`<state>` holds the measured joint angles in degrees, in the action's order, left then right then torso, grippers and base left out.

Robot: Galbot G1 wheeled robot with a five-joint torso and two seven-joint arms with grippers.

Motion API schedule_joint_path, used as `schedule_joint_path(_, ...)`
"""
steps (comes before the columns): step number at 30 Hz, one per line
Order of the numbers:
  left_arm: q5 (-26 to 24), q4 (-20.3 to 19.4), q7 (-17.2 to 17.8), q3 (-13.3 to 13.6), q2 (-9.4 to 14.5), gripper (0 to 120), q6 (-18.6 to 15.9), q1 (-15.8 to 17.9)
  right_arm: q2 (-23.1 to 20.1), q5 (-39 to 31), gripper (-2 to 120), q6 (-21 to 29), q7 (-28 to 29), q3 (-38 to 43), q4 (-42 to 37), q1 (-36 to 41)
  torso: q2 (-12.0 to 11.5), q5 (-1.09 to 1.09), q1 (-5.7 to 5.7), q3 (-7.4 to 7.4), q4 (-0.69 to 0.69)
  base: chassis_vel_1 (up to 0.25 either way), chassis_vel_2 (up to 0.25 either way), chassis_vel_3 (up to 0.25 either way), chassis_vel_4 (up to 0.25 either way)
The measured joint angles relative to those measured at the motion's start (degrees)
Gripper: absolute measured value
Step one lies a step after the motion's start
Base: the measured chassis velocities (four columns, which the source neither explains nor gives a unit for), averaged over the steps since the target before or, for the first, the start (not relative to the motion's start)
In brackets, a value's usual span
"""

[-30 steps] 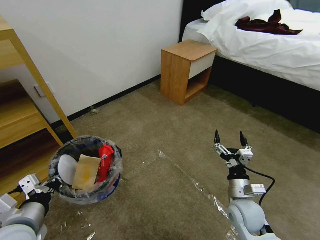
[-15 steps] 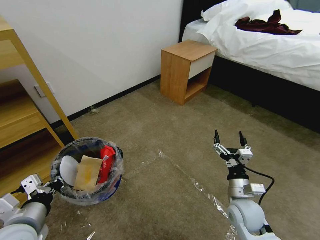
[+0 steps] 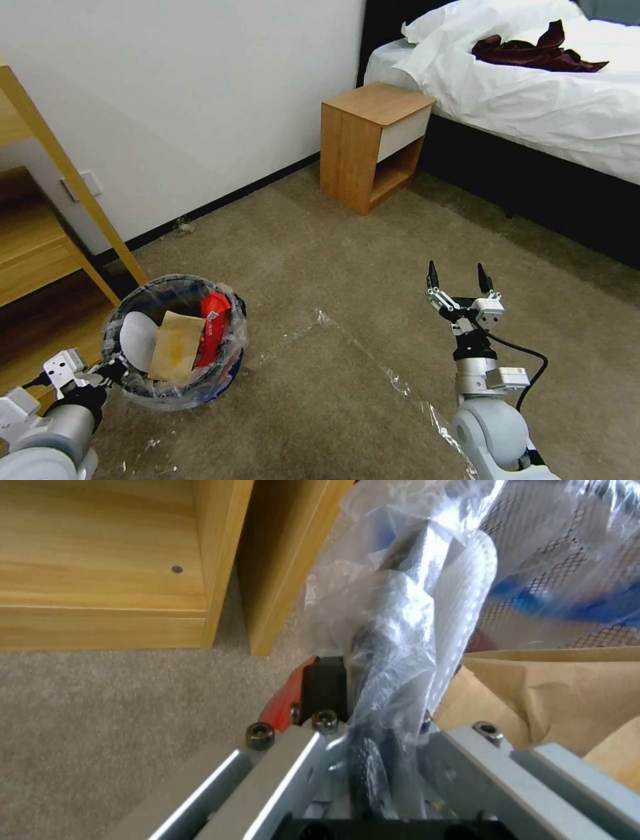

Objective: Pick up the trash bin and place the garbage on the floor into it.

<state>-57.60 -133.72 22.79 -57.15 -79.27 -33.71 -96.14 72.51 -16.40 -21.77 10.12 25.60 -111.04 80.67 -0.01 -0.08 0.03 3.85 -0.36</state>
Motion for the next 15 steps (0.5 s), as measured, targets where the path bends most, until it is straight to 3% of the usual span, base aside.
schedule_joint_path(10, 0.2, 0.0, 0.0, 0.1, -0.3, 1, 0.1, 0.0, -0.1, 0.0, 100, 0.0, 0.0, 0.0, 0.3, -0.2, 0.0, 0.0, -0.01, -0.01, 0.0, -0.015, 0.016, 0.019, -0.016)
schedule_joint_path(15, 0.3, 0.1, -0.1, 0.1, -0.3, 1, 0.1, 0.0, 0.0, 0.4, 100, -0.1, 0.0, 0.0, 0.7, -0.2, 0.0, 0.0, -0.01, -0.01, 0.0, -0.087, 0.077, 0.07, -0.069)
